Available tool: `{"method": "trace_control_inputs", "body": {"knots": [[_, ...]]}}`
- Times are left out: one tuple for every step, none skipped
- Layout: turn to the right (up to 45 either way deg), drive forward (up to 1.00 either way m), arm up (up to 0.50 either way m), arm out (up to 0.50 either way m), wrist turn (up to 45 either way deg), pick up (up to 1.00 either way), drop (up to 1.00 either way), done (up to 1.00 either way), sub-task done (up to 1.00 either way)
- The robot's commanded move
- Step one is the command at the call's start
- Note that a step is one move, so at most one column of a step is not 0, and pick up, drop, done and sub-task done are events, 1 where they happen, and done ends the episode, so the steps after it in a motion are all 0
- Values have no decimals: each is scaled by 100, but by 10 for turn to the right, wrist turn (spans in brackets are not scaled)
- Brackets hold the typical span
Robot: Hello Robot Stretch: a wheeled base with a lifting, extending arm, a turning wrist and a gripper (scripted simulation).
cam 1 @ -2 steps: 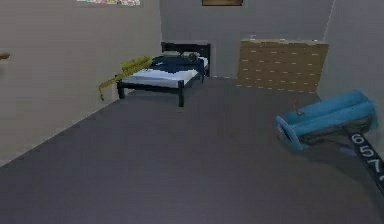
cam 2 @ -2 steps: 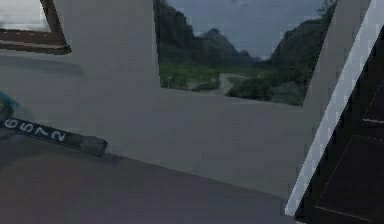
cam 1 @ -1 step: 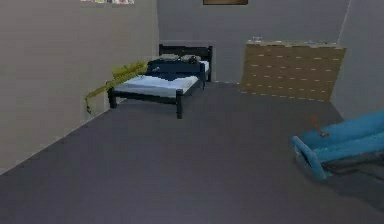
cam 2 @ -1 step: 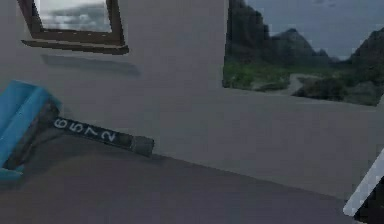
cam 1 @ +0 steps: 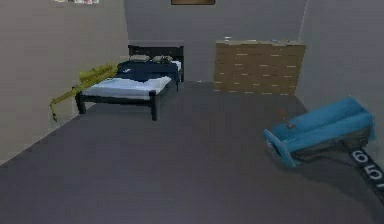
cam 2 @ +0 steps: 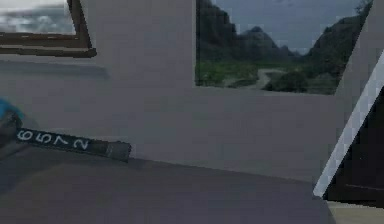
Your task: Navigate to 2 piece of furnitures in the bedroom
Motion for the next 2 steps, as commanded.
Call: {"method": "trace_control_inputs", "body": {"knots": [[0, 100, 0, 0, 0, 0, 0, 0, 0], [30, 0, 0, 0, 0, 0, 0, 0, 0]]}}
